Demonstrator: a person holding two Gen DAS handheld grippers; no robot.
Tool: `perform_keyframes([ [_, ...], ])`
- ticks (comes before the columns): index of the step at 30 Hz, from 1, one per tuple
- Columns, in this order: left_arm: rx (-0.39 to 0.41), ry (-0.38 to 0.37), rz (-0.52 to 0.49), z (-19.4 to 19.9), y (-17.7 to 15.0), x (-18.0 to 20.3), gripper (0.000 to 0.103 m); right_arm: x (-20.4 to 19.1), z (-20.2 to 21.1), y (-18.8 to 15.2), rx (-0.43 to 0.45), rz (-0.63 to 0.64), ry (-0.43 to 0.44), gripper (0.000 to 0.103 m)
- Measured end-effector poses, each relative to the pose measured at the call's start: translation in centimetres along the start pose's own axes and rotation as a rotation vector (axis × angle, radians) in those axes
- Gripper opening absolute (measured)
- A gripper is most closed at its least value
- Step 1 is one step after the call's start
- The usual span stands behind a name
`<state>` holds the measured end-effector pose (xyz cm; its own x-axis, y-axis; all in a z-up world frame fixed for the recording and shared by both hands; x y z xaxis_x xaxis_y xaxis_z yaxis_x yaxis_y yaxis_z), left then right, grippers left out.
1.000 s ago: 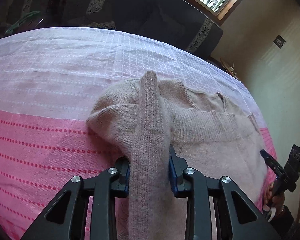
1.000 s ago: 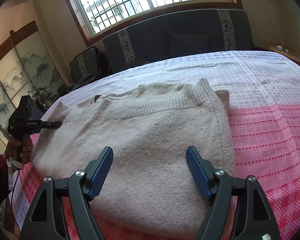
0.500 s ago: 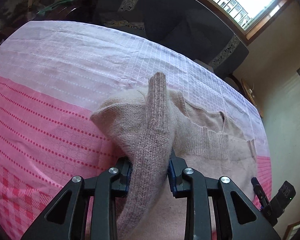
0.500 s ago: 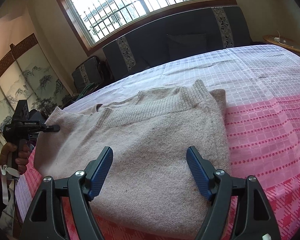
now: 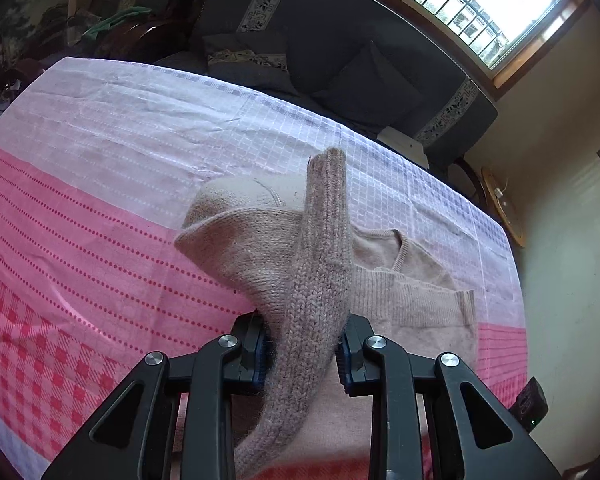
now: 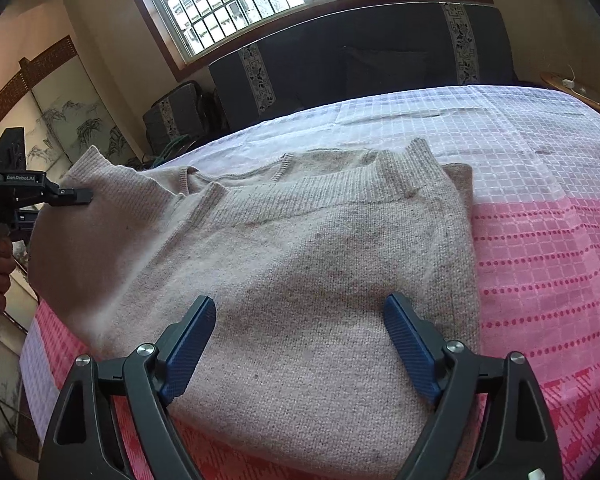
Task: Fold small clothes
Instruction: 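Lift and fold the held side over the sweater with the left gripper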
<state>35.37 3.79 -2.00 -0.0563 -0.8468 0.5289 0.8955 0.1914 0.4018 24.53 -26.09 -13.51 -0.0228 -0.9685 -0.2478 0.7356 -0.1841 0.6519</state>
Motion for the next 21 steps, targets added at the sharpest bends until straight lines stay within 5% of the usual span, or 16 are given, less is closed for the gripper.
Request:
perform_keyframes([
  [9, 0.007, -0.015, -0.017, 0.2, -0.6, 5.6, 0.027, -0.9, -0.1, -0.4, -0.038, 0.057, 0.027, 0.096],
  [21, -0.017, -0.027, -0.014, -1.8, -2.0, 11.0, 0.027, -0.8, 0.4, -0.5, -0.054, 0.046, 0.050, 0.096],
])
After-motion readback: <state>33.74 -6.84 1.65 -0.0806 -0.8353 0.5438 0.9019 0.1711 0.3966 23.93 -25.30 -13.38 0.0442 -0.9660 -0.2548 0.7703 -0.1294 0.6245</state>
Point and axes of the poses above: each gripper's, at about its wrist camera, not at the fingertips, and z roughly against the way its jaws point, x to its right, y to its top, the point moved 4 cm from there along -z, roughly the way its jaws point, and after that the axes turned 8 degrees about -y, right-handed, at the moved point
